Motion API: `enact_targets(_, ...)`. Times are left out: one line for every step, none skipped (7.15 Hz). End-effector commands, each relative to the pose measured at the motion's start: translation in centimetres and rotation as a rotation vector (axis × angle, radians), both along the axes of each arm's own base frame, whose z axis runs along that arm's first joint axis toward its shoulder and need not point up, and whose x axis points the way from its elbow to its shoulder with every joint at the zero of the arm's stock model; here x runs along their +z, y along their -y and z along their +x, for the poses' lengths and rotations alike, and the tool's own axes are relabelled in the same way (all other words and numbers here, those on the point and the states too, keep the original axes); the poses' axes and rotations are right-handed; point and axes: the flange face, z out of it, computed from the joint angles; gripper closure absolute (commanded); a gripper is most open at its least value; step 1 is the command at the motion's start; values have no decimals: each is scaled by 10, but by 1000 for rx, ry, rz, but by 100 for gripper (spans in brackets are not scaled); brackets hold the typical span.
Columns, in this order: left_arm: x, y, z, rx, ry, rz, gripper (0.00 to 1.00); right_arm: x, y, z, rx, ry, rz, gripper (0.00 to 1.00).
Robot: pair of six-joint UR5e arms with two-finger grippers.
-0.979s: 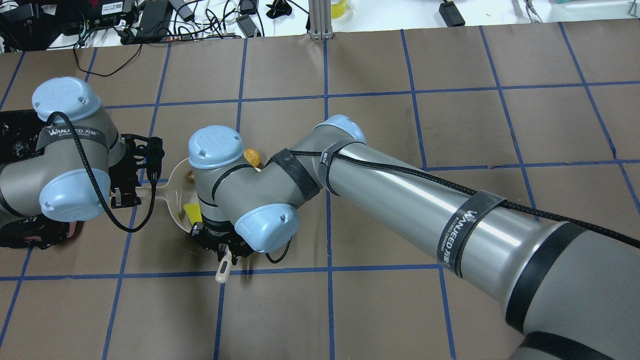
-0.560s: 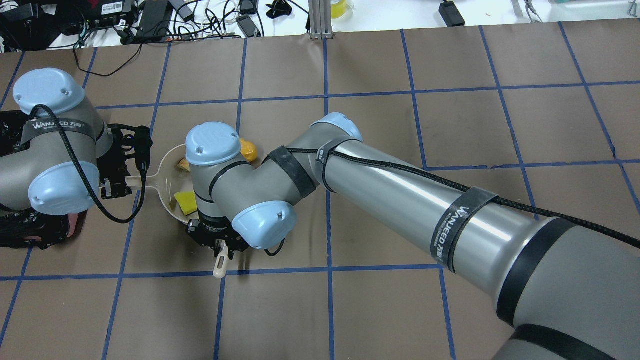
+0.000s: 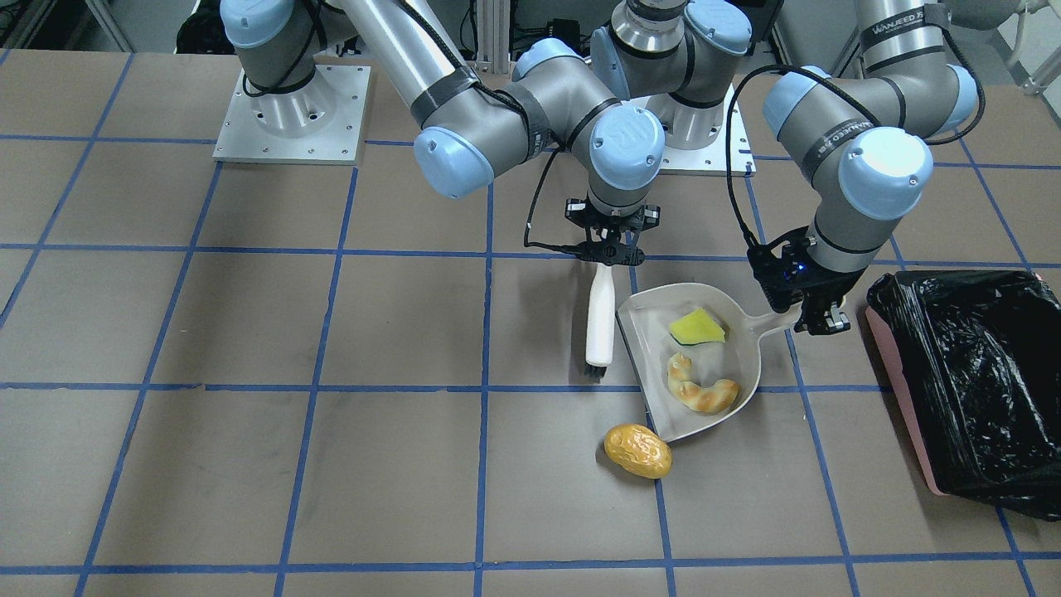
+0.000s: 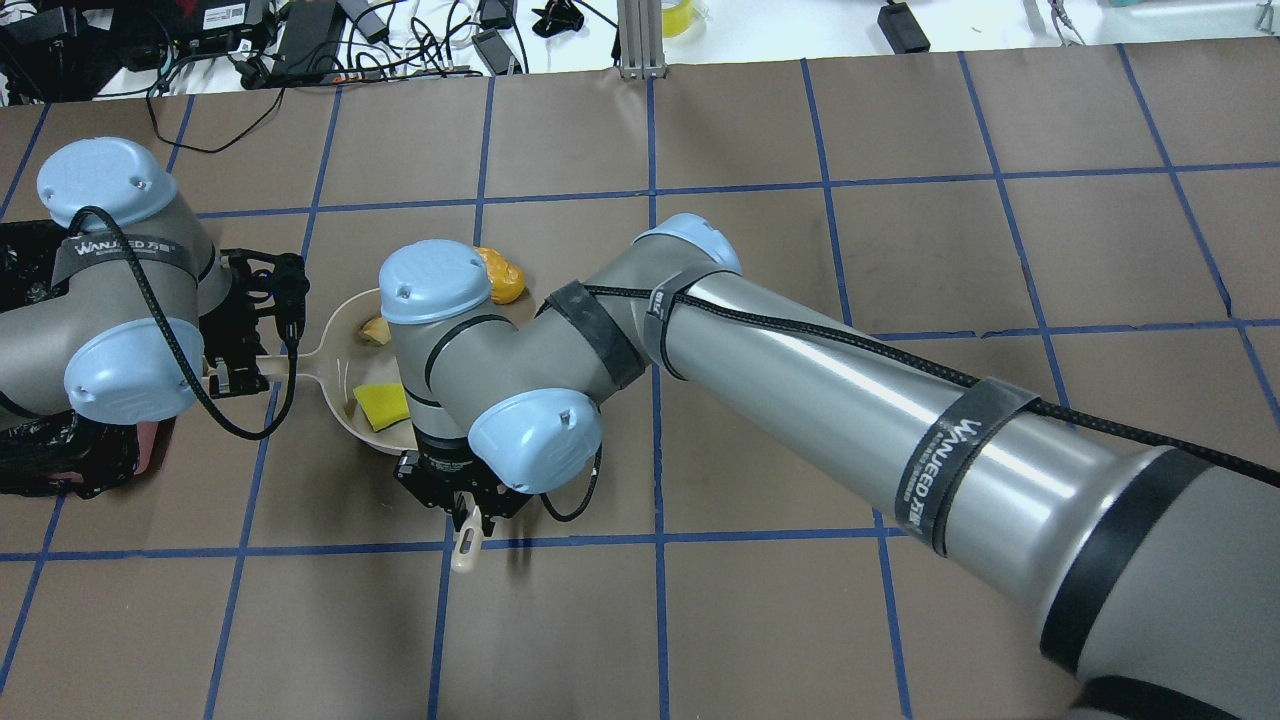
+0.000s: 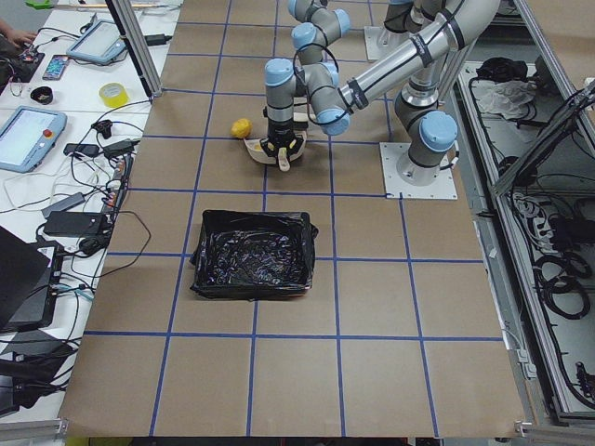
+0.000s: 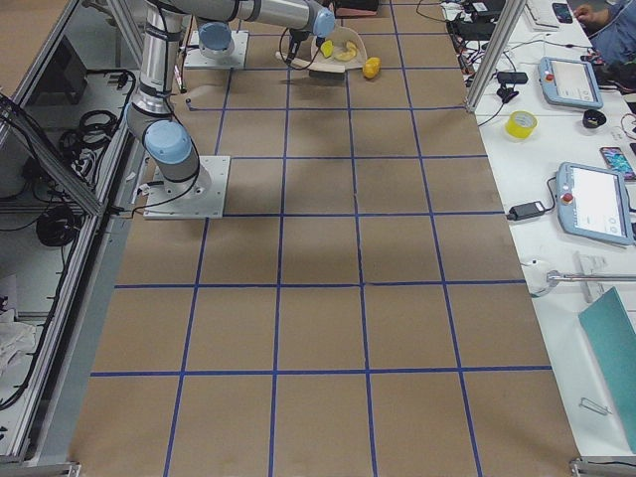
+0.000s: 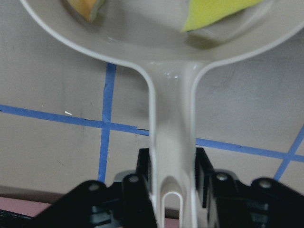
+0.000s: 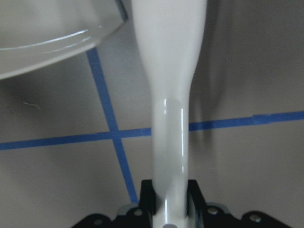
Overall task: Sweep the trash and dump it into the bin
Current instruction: 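Brush the remaining items deeper into the dustpan with the right gripper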
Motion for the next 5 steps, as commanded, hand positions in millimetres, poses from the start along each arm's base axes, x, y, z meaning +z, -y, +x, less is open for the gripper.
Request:
enact_targets(-3, 2, -2, -6, -3, 6, 100, 8, 23, -41, 79, -83, -35, 99)
enact_targets(-7, 3, -1, -6, -1, 8, 100, 9, 53, -66, 117, -102, -81, 99)
enact_targets(-6, 11, 1, 0, 0, 1, 100, 12, 82, -79, 189, -69, -123, 100)
enact_targets(-1, 24, 5, 3, 0, -4, 100, 18, 119, -94, 253, -88, -176, 100)
enact_targets(-3, 30, 7, 3, 1, -1, 100, 22, 146, -91, 334, -85, -213, 100)
